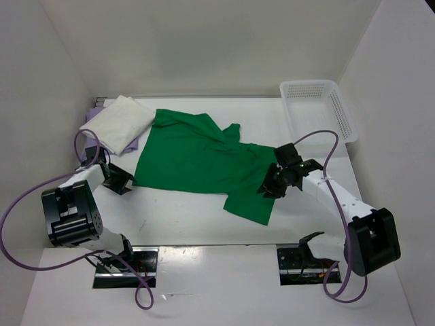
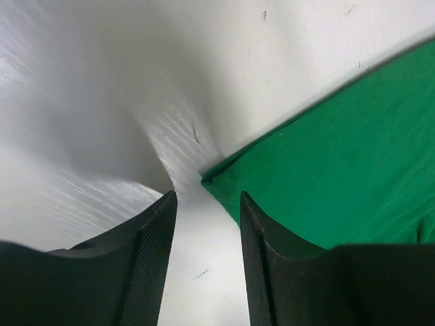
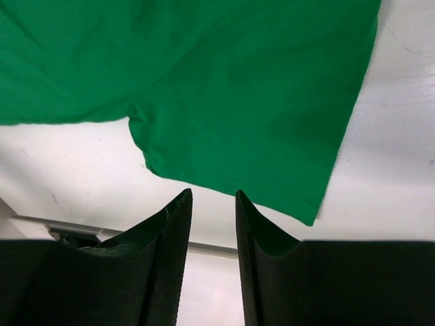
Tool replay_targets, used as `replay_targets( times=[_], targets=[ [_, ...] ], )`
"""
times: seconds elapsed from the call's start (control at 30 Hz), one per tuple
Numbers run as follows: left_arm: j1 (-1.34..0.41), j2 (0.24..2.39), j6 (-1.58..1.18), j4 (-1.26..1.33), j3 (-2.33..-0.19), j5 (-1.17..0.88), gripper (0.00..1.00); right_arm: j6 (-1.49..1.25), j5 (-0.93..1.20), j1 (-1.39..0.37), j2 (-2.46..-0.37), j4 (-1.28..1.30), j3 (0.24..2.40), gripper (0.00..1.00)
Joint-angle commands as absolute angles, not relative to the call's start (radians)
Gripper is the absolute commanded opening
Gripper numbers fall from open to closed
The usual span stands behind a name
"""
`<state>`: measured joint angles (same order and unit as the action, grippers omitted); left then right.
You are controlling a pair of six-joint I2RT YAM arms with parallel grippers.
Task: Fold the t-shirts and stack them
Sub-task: Flatten out the tshirt
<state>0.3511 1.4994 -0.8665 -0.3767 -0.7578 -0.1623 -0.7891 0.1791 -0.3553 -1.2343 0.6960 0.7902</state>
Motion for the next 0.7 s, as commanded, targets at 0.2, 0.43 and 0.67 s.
replay_targets(
  times=[0.2,0.43,0.67],
  targets=[
    [0.356,1.601,-0.884,-0.281,-0.716,-0.235,0.37,-0.91,0.13,-0.354,-1.147,0.626,0.736,0.38],
    [0.356,1.568,-0.862,-0.233,-0.73,-0.244,0.17,-0.965,0.075,-0.354,-1.117,0.626,0.707,0.43],
    [0.356,1.559,-0.862,-0.193,-0.834,-0.305,0.0,-0.994,0.021,-0.354,-1.117,0.675,0.698,0.48]
  ],
)
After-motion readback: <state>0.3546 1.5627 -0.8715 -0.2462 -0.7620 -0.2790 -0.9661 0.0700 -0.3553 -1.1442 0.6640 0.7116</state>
